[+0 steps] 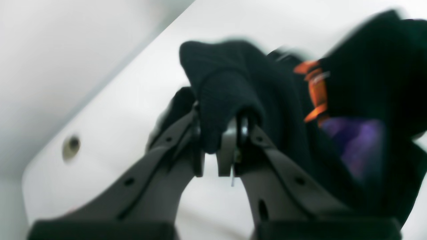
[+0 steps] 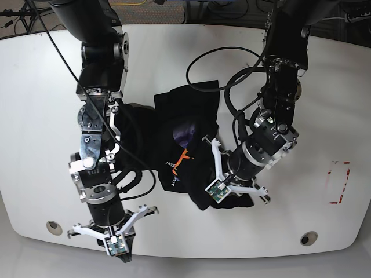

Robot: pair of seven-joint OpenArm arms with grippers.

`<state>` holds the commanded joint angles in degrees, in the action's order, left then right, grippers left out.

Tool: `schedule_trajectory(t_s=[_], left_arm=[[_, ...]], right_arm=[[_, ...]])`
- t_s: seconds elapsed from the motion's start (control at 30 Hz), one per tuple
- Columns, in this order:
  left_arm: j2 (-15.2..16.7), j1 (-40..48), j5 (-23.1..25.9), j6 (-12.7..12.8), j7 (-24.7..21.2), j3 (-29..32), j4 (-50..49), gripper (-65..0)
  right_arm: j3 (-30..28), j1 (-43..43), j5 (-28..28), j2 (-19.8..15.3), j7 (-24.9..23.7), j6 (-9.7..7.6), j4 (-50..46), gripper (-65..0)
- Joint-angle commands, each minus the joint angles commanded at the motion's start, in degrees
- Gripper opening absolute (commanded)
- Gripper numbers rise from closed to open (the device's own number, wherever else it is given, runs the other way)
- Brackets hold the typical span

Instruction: Fold the T-shirt properly

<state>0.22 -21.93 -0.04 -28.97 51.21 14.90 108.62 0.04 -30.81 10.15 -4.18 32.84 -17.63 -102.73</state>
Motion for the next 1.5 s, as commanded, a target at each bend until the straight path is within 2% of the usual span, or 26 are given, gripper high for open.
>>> schedule_trajectory(t_s=[0.1,0.17,0.3,0.33,0.37,0.4,0.43,0.5,0.53,0.77,0.87,1.0,1.1,1.17,1.33,1.4,1.5], left_arm=[[1.1,-0.8,0.0,0.0,0.0,0.4,-0.9,-65.0],[1.2,-1.0,0.0,0.0,0.0,0.4,-1.5,-61.0],[1.2,-0.8,-0.4,0.0,0.0,0.4,-1.7,-41.4],[1.2,-0.5,-0.4,0.0,0.0,0.4,-1.7,-31.9],[1.2,-0.5,-0.4,0.0,0.0,0.4,-1.6,-28.5],[1.2,-0.4,-0.4,0.0,0.0,0.4,-1.1,-19.7],[1.2,-0.3,-0.4,0.3,0.0,0.4,-0.5,-13.9],[1.2,0.9,-0.4,0.3,-0.1,0.2,0.2,-5.7],[1.2,1.3,-0.4,0.3,-0.1,0.1,0.4,-3.8],[-0.5,2.3,-0.2,0.3,-0.1,-3.0,1.1,-2.6],[-1.9,4.0,-0.2,0.3,-0.1,-6.2,1.1,-2.6],[-4.4,7.9,-0.4,0.1,-0.1,-12.9,1.1,-2.5],[-5.5,10.6,-0.5,0.0,-0.1,-16.4,1.1,-2.5],[-6.2,12.9,-0.5,0.0,-0.1,-18.6,1.1,-2.4],[-7.5,17.9,-0.5,-0.5,-3.3,-22.5,1.1,-2.1],[-8.1,20.4,-0.5,-2.5,-6.2,-23.6,1.1,-2.1],[-8.8,22.6,-0.3,-4.3,-8.6,-25.2,1.1,-2.1]], right_arm=[[0.1,0.0,0.0,-0.8,0.0,0.00,0.0,-63.3],[0.2,0.4,0.0,-1.1,0.0,0.00,0.0,-63.3],[0.2,1.0,0.0,-1.1,0.0,0.00,-0.3,-63.3],[0.2,1.1,0.0,-1.1,0.0,0.00,-0.4,-63.3],[0.2,1.1,0.0,-1.1,0.0,0.00,-0.4,-63.3],[0.2,1.1,0.0,-1.1,0.0,0.00,-0.4,-63.3],[0.2,1.2,0.0,-1.1,0.0,0.00,-0.4,-63.3],[0.2,1.7,0.0,-1.1,0.0,0.00,-0.4,-63.3],[0.2,1.8,0.0,-1.1,0.0,0.00,-0.4,-63.3],[0.0,2.4,0.0,-0.8,0.0,0.00,-0.4,-63.3],[-0.2,3.9,0.0,0.2,0.0,0.00,-0.4,-63.3],[-0.4,5.7,0.0,3.2,0.0,-0.09,-0.3,-63.1],[-2.5,6.6,0.0,4.4,0.1,-0.26,-0.4,-62.6],[-4.3,7.3,0.0,4.9,0.2,-0.53,-0.5,-59.0],[-7.0,8.6,0.0,6.0,0.1,-0.53,-0.5,-37.6],[-7.5,9.2,0.0,7.5,0.0,-0.53,-0.4,-29.8],[-7.5,9.8,0.0,8.5,-0.1,-0.79,-0.2,-27.6]])
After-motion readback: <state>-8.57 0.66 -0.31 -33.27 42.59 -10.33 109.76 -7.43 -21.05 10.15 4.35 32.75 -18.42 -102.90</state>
